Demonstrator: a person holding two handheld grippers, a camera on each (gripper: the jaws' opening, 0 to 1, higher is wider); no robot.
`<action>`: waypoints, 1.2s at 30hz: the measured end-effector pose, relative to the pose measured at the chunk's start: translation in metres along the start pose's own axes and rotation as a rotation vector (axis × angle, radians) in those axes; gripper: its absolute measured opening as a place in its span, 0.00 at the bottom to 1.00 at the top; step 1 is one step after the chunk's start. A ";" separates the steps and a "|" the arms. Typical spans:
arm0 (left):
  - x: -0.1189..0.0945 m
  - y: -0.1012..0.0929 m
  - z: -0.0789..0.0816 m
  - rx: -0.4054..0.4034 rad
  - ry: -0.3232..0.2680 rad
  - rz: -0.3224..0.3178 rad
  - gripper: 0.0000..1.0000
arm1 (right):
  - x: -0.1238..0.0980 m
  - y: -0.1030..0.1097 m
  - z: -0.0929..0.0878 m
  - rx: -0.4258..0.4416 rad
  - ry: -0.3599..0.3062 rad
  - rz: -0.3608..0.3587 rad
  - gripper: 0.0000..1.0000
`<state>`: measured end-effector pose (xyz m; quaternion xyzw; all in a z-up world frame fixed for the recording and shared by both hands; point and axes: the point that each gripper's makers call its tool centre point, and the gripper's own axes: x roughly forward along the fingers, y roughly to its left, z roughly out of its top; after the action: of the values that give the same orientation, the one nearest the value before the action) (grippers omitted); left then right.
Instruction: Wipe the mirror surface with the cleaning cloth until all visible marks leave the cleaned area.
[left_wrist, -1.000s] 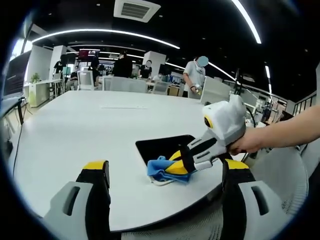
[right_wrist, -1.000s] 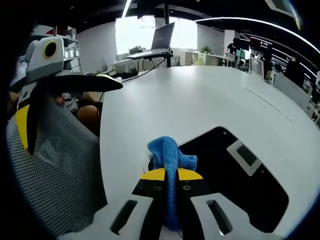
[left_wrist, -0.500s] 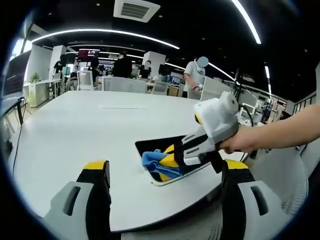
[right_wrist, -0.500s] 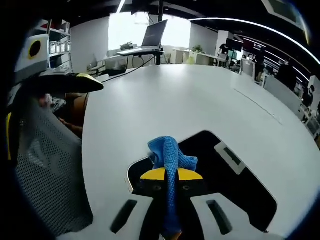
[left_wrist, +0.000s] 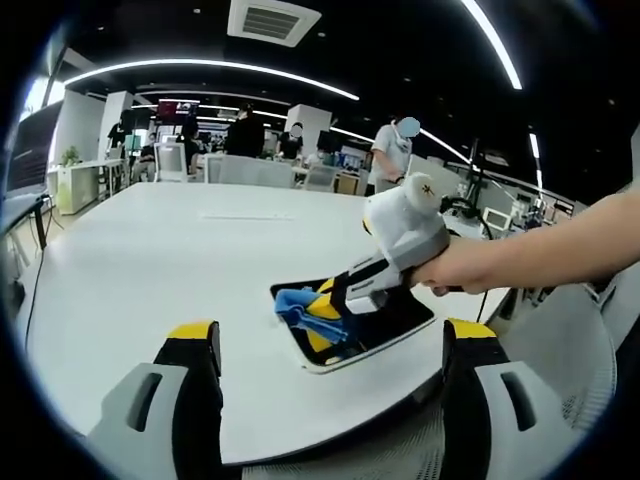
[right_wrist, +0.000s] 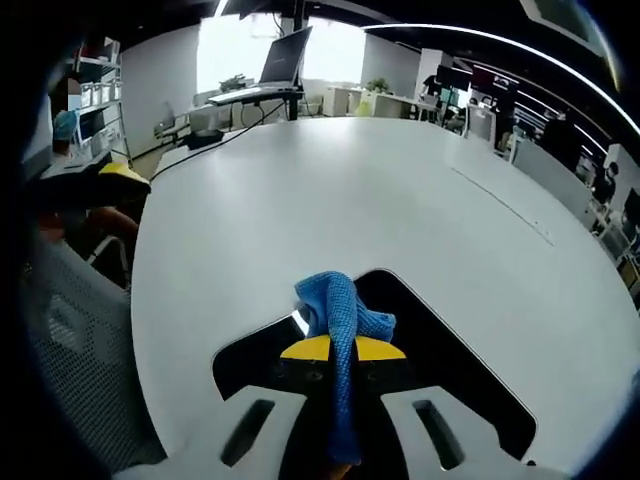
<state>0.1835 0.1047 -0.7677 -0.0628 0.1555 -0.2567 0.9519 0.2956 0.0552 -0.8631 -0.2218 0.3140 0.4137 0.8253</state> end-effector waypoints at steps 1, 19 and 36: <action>0.000 0.000 0.000 0.001 -0.001 0.002 0.90 | 0.000 0.000 0.000 -0.006 0.005 0.004 0.00; 0.000 0.001 0.001 0.002 -0.004 0.003 0.90 | 0.007 -0.015 0.007 -0.052 0.030 -0.036 0.00; 0.000 0.000 0.000 0.003 0.006 0.001 0.90 | 0.021 -0.038 0.017 -0.029 0.017 -0.080 0.01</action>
<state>0.1834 0.1051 -0.7680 -0.0608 0.1579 -0.2564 0.9516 0.3424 0.0559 -0.8622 -0.2498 0.3060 0.3829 0.8351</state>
